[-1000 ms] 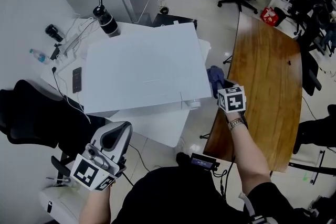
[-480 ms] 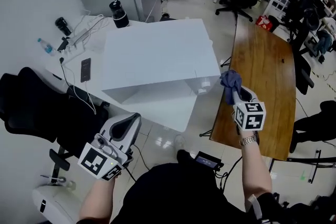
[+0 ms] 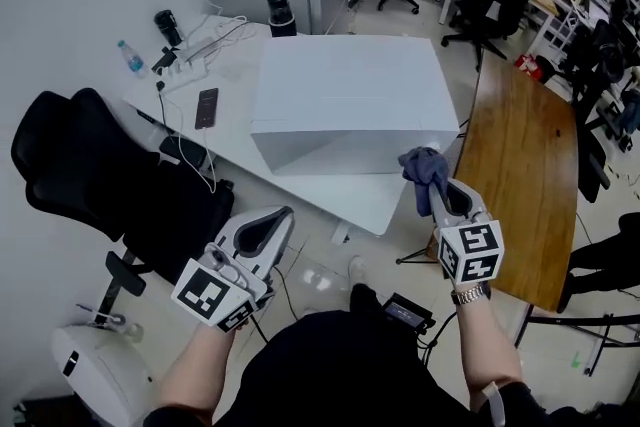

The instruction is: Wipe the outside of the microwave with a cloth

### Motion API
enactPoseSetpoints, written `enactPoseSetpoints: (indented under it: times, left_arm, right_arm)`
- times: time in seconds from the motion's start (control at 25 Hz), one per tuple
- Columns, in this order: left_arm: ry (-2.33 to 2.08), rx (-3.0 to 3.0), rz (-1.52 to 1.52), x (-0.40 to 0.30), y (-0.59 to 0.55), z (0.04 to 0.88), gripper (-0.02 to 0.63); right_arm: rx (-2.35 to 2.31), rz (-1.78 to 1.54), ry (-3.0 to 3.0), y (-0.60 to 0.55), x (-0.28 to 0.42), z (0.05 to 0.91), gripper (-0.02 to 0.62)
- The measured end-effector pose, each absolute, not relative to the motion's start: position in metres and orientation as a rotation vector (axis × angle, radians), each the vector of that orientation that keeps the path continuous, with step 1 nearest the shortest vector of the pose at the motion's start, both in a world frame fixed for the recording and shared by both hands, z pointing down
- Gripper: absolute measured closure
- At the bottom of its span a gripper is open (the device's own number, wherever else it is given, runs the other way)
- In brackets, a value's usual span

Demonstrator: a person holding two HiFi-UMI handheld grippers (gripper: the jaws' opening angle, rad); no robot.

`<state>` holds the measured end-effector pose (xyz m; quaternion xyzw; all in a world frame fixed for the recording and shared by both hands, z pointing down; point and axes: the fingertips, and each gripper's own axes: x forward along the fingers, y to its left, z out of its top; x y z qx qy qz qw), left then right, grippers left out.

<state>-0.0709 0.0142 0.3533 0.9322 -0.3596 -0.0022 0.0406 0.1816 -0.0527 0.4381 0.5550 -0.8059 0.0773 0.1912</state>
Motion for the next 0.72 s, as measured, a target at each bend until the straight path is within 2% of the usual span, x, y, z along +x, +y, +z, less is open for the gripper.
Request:
enactPoseSetpoints:
  times: [0.36, 0.72]
  left_arm:
    - [-1.251, 2.807, 0.009, -0.129, 0.046, 0.351, 0.601]
    - [-1.423, 2.715, 0.044, -0.193, 0.074, 0.357, 0.601]
  right_arm:
    - [1.254, 0.151, -2.481, -0.049, 0.025, 0.457, 0.548]
    - [1.089, 0.127, -2.559, -0.07, -0.08, 0.484, 0.548]
